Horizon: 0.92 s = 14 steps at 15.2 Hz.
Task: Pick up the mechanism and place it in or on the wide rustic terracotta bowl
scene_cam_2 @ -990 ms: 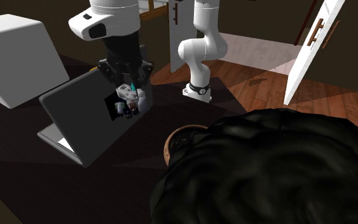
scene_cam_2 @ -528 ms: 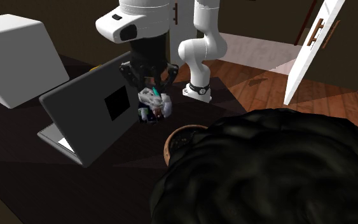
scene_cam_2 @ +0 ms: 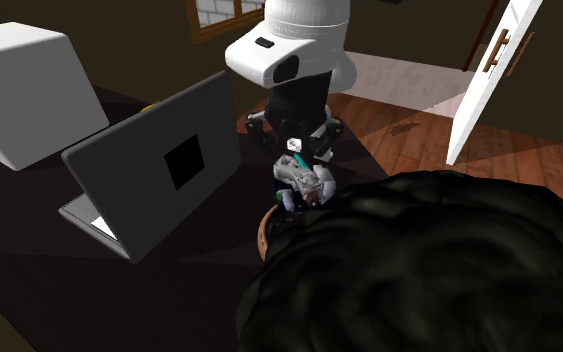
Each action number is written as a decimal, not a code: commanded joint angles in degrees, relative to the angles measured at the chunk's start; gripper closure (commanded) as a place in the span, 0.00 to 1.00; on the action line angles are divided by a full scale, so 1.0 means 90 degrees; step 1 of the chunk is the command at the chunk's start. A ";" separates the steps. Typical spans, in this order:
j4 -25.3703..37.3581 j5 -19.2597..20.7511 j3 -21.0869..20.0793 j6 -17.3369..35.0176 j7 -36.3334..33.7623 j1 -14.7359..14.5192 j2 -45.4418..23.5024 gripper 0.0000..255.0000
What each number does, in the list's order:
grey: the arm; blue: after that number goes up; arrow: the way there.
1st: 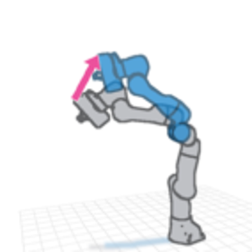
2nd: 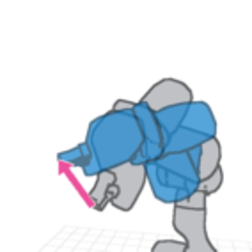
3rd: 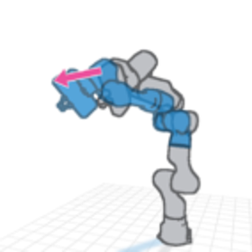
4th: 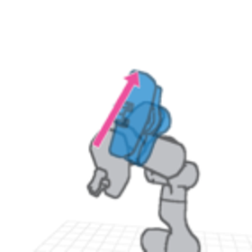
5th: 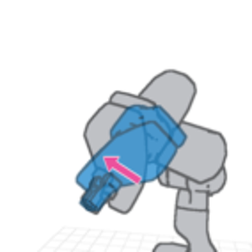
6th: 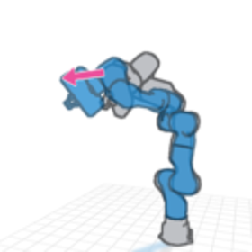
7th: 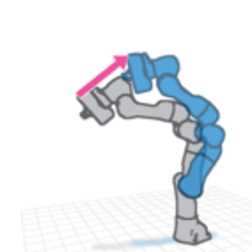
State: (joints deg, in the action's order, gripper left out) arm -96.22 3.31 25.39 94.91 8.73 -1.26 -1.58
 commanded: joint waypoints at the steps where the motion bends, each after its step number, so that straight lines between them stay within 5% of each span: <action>1: -0.0124 -0.0003 -0.0011 0.0130 -0.0039 -0.0012 -0.0005 1.00; 14: -0.0992 -0.0001 -0.0010 0.1011 -0.0085 -0.0010 -0.0021 1.00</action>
State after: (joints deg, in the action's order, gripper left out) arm -105.03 3.30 25.30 103.87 7.97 -1.35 -1.78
